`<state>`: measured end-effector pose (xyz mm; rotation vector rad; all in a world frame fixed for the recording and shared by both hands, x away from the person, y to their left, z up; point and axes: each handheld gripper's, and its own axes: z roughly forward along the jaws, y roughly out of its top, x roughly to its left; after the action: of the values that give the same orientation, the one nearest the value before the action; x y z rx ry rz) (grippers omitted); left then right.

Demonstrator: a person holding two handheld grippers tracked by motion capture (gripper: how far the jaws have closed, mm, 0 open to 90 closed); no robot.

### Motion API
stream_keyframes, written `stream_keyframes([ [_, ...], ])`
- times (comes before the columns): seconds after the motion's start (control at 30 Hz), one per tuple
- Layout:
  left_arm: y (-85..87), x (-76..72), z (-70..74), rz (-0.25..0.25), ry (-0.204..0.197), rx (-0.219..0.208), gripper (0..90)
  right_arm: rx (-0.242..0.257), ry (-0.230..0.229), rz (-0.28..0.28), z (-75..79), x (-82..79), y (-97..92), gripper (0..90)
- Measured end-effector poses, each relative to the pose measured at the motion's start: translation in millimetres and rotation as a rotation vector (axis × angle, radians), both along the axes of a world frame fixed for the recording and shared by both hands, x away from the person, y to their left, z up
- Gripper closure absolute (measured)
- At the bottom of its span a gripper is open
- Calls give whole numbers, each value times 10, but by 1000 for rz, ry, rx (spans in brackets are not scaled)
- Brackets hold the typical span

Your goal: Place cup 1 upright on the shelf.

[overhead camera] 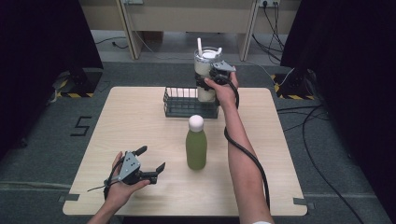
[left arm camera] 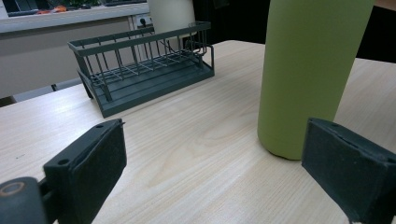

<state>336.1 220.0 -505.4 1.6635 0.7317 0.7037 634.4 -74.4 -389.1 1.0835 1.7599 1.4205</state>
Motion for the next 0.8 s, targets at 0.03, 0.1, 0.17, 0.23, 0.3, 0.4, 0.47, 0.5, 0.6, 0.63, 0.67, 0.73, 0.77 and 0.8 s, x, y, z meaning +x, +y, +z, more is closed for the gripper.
stream_keyframes([
  [0.03, 0, 0, 0, 0, 1, 0, 60, -4, 5, 1, -23, 1, 0, 66],
  [0.1, -1, 1, -1, -2, 1, 3, 61, -11, 13, 1, -63, 2, -3, 65],
  [0.17, -7, 2, -3, -3, 1, 1, 61, -11, 19, 3, -90, 5, -5, 62],
  [0.23, -9, 1, -3, -3, 1, 1, 62, -10, 21, 4, -101, 6, -2, 61],
  [0.3, -10, -3, -1, -4, 1, 1, 63, -22, 34, 7, -146, 10, 4, 56],
  [0.4, -8, -4, -2, -4, 0, 1, 63, -39, 54, 4, -218, 19, 7, 53],
  [0.47, -3, -4, -1, -4, 0, 1, 64, -30, 45, 2, -222, 13, 8, 52],
  [0.5, -3, -4, -2, -4, 0, 2, 64, -30, 44, 1, -221, 15, 8, 51],
  [0.6, -6, -7, 0, -7, -1, 1, 64, -29, 42, 1, -226, 17, -2, 52],
  [0.63, -7, -8, -1, -9, -1, 2, 64, -28, 41, 2, -229, 15, -5, 52],
  [0.67, -9, -7, -3, -10, 0, 2, 64, -29, 39, 4, -231, 12, -8, 52],
  [0.73, -12, -7, -5, -12, 1, 3, 64, -28, 38, 5, -239, 1, -10, 52],
  [0.77, -15, -8, -6, -13, 0, 2, 64, -32, 38, 6, -240, -5, -8, 50],
  [0.8, -17, -10, -5, -14, 0, 2, 64, -38, 38, 9, -241, -12, -7, 49],
])
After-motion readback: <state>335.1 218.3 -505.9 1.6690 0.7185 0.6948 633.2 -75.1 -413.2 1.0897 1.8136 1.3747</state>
